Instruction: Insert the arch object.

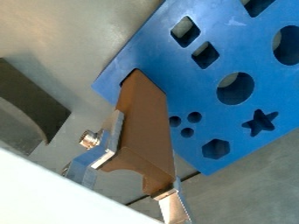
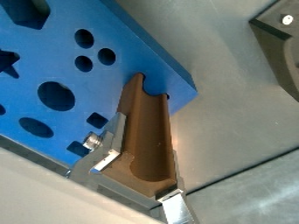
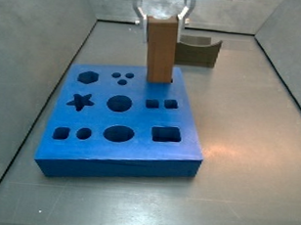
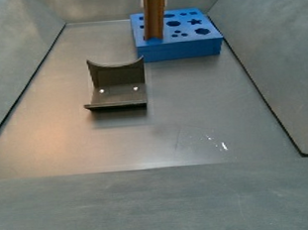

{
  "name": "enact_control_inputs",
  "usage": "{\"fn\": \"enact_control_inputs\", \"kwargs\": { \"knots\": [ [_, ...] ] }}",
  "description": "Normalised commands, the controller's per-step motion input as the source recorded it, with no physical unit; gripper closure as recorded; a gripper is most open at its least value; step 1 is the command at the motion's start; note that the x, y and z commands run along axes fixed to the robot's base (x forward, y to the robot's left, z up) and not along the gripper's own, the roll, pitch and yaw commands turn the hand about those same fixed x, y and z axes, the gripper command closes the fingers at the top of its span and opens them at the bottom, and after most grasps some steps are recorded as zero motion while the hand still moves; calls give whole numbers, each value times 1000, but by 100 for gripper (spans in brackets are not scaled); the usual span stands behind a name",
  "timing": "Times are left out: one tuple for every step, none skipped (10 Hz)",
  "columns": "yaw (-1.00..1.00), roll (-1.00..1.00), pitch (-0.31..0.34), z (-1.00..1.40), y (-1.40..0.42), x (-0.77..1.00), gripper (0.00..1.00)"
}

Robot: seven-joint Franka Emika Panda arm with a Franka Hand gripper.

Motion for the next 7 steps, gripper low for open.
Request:
{"fn": "enact_control_inputs", "kwargs": {
  "knots": [
    [0, 71, 0, -309, 0, 0, 100],
    [0, 57, 0, -300, 0, 43, 100],
    [0, 37, 0, -289, 0, 111, 100],
    [0, 33, 1, -271, 0, 183, 100],
    [-11, 4, 11, -249, 0, 220, 100],
    [-17, -6, -10, -77, 0, 43, 100],
    [0, 0, 11, 0, 0, 0, 100]
  ]
}}
